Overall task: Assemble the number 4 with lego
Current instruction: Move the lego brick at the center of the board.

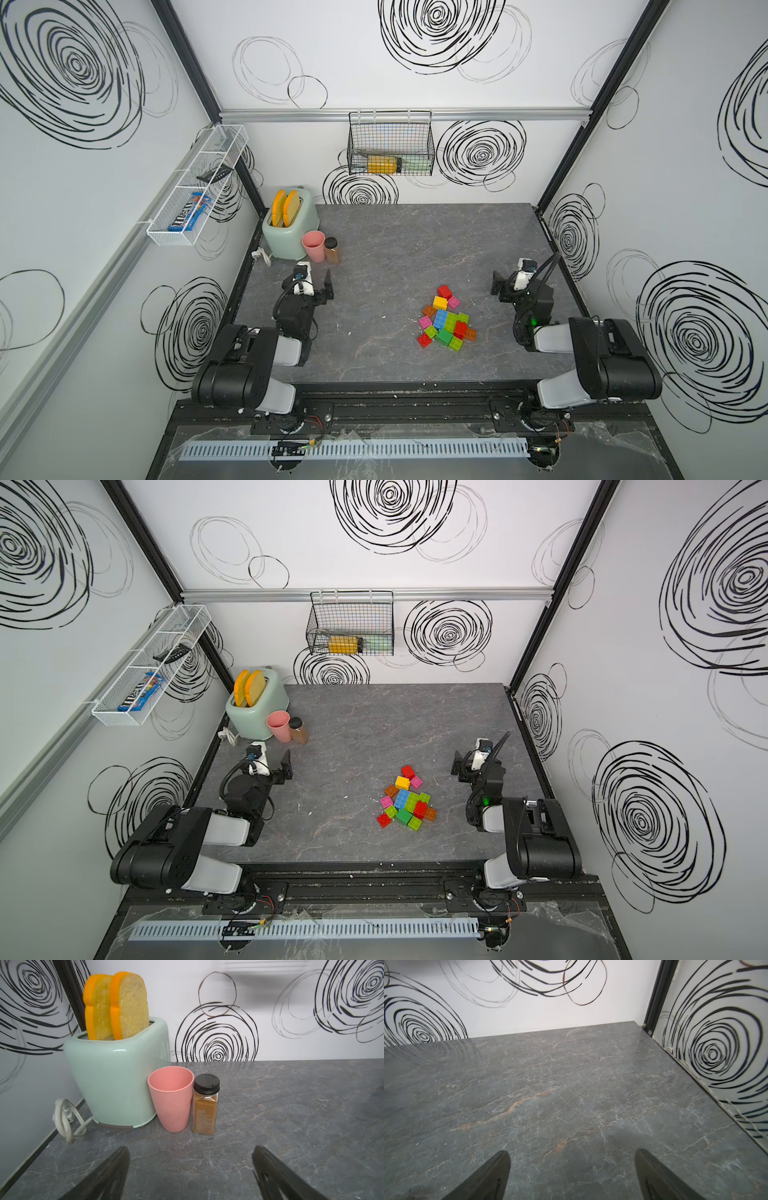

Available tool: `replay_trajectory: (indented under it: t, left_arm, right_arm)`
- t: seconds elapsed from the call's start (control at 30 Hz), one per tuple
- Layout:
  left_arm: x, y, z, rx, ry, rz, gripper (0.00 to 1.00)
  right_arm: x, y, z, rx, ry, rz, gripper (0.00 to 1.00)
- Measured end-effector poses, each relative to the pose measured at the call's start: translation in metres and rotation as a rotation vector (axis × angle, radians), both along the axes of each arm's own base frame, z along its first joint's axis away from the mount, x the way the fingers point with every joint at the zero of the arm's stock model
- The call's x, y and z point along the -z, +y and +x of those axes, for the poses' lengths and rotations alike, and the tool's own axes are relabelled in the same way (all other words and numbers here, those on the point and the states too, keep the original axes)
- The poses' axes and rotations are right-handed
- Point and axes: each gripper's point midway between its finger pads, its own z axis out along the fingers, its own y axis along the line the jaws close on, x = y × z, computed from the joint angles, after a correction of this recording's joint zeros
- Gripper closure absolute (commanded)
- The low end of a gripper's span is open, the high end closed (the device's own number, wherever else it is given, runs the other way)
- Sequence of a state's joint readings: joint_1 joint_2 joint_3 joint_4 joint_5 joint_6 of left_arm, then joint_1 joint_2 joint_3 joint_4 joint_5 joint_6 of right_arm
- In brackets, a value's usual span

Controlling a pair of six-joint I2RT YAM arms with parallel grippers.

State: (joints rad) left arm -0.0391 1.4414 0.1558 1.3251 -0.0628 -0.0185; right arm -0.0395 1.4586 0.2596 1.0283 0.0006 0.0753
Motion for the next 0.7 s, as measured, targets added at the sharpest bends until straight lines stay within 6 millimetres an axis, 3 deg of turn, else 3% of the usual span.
replay_trajectory:
  t: [0.1,0.23,0.3,0.4,0.5,0.6,0.7]
  left_arm:
    - [-0.025,0.000,-0.016,-0.059,-0.074,0.012,0.04]
    - [-0.070,-0.032,-0.027,-0.085,-0.173,-0.011,0.04]
    - [-0.093,-0.043,-0.023,-0.106,-0.183,-0.069,0.04]
    - [-0.137,-0.069,-0.009,-0.113,-0.164,-0.200,0.04]
    - [-0.173,-0.117,-0.007,-0.002,-0.089,-0.314,0.04]
    - [-0.170,-0.170,-0.026,0.157,0.054,-0.375,0.04]
    - [-0.119,-0.211,-0.063,0.300,0.268,-0.372,0.04]
  right_arm:
    - [-0.017,-0.001,0.002,0.006,0.001,0.011,0.03]
    - [-0.067,0.003,0.022,0.015,-0.024,0.109,0.03]
    - [-0.087,0.016,0.025,-0.011,-0.026,0.180,0.03]
    - [-0.094,0.062,0.013,-0.133,0.050,0.276,0.02]
    - [-0.082,0.116,-0.017,-0.267,0.189,0.324,0.01]
    - [-0.066,0.163,-0.060,-0.382,0.344,0.347,0.06]
    - [-0.041,0.184,-0.102,-0.416,0.516,0.347,0.06]
